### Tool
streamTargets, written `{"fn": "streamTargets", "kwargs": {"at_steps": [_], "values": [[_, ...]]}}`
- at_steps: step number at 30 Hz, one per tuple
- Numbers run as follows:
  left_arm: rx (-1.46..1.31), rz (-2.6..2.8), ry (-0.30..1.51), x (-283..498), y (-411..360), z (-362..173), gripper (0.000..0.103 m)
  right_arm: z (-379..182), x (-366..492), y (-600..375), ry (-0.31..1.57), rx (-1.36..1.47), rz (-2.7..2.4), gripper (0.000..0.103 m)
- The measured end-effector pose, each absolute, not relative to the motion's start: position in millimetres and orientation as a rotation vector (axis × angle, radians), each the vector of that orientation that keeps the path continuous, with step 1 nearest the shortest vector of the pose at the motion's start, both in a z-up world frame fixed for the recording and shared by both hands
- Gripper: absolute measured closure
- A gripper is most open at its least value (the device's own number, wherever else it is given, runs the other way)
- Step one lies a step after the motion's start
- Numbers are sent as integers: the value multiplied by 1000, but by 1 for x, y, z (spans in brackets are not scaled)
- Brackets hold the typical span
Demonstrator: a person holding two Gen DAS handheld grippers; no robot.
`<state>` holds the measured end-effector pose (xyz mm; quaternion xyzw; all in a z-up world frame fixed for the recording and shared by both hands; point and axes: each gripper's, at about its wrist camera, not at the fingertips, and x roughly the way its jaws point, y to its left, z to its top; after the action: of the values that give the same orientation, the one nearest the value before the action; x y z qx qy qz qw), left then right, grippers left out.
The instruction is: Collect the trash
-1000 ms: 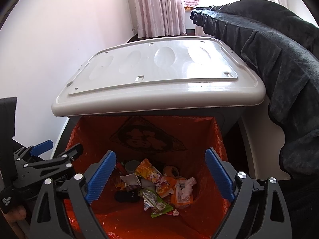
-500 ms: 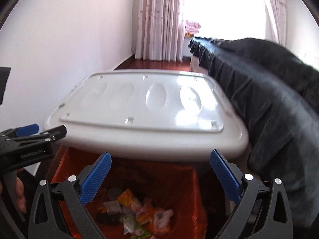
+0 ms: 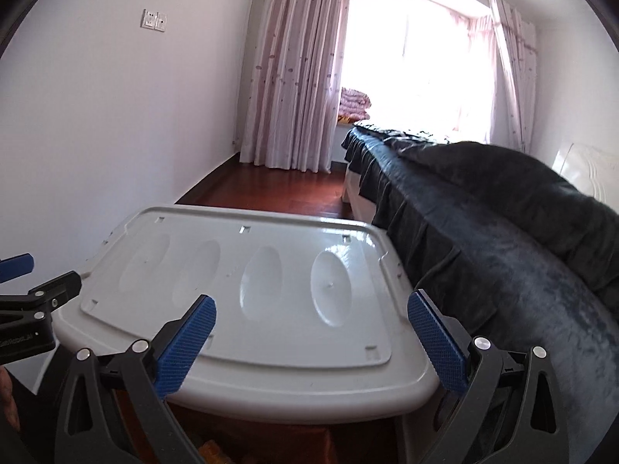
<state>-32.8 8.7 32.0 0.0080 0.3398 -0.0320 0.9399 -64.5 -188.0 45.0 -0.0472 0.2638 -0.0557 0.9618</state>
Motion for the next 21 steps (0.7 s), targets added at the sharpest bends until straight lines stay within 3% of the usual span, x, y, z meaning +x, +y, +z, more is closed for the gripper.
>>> {"fn": "streamTargets", "kwargs": {"at_steps": [21], "values": [[11,-60,659,33,4,30,11,42,-3,-194,493,-92,-121,5]]}}
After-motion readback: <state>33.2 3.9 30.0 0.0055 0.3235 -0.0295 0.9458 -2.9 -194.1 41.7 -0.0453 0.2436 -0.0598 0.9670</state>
